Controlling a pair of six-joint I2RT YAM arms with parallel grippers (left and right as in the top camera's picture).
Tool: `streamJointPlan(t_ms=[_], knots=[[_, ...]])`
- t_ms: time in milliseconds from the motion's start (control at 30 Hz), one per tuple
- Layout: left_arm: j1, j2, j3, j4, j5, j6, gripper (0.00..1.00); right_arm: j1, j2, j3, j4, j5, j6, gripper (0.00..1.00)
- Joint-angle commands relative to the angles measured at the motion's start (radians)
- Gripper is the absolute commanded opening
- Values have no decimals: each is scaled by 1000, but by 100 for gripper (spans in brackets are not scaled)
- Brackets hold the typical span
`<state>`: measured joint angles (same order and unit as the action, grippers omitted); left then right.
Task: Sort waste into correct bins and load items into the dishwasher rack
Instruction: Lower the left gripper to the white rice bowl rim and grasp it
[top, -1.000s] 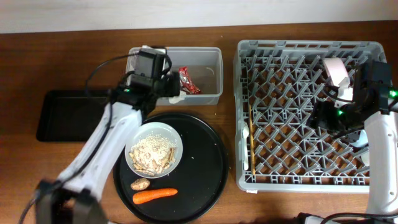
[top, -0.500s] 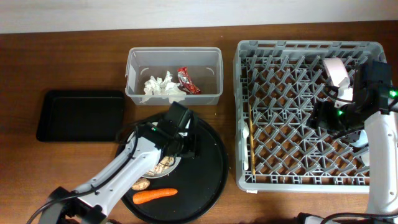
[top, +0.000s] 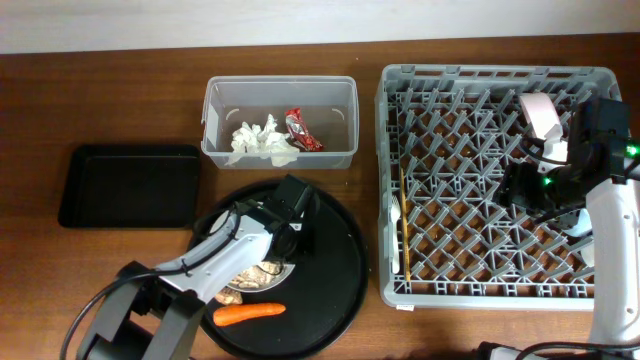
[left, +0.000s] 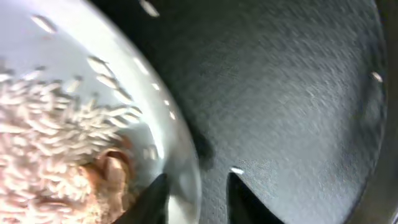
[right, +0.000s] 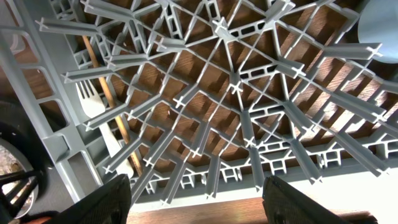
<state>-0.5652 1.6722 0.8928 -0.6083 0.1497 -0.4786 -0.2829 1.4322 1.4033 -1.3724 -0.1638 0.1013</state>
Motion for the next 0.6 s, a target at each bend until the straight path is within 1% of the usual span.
streamJointPlan(t_ms=[0, 67, 167, 267, 367, 433, 567], knots=[[-3, 23, -13, 2, -44, 5, 19, -5, -4, 0, 0, -9, -8, 72], [-3, 23, -13, 3, -121, 5, 8, -5, -4, 0, 0, -9, -8, 72], [-3, 23, -13, 6, -177, 5, 1, -5, -4, 0, 0, -9, -8, 72], [-3, 23, -13, 10, -185, 5, 1, -5, -4, 0, -1, -9, -8, 72], [-3, 23, -10, 5, -238, 5, 1, -5, -4, 0, -2, -9, -8, 72], [-3, 23, 19, -1, -253, 47, 1, -5, -4, 0, -3, -9, -8, 72], [-3, 23, 114, -94, -290, 69, 1, -5, -4, 0, -4, -9, -8, 72]])
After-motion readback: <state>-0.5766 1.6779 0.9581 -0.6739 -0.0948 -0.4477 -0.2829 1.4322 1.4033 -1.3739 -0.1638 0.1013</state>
